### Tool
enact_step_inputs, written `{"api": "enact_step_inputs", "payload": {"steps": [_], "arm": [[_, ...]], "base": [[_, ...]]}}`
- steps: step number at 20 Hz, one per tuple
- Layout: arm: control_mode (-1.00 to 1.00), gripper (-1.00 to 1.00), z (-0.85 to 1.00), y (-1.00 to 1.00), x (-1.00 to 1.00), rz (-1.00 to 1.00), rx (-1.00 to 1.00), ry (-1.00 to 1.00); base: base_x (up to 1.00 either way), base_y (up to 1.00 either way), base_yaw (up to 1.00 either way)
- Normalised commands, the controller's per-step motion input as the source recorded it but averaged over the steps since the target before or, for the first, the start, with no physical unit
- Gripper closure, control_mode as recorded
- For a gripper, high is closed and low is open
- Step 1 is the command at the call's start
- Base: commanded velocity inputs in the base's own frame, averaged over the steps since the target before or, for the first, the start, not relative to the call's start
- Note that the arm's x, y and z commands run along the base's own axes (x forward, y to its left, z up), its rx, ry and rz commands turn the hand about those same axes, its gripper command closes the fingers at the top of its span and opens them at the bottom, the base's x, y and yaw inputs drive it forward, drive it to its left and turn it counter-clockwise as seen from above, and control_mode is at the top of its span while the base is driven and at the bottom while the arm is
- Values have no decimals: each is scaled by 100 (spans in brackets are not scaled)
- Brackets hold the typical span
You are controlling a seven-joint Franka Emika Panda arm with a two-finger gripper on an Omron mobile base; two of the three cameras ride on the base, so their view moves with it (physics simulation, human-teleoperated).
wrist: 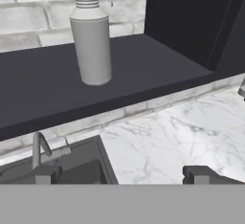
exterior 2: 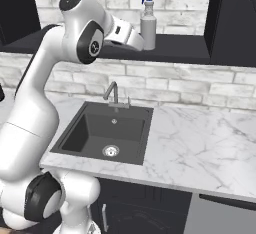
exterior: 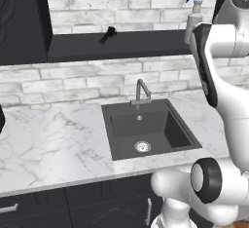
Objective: Locate and retrieve the dish brush and spray from the cabinet. Place them next to the sink.
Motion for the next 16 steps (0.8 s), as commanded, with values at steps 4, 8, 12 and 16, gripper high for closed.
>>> {"api": "enact_step_inputs", "payload": {"steps": [4, 8, 12, 16], "arm": [[-100, -100, -2, 20, 44, 0, 0, 0], [-100, -100, 0, 16, 50, 0, 0, 0], [-100, -100, 0, -3, 27, 0, 0, 0], [-100, -100, 0, -6, 34, 0, 0, 0]], "base": [[0, 0, 0], [0, 0, 0], [0, 0, 0], [0, 0, 0]]}}
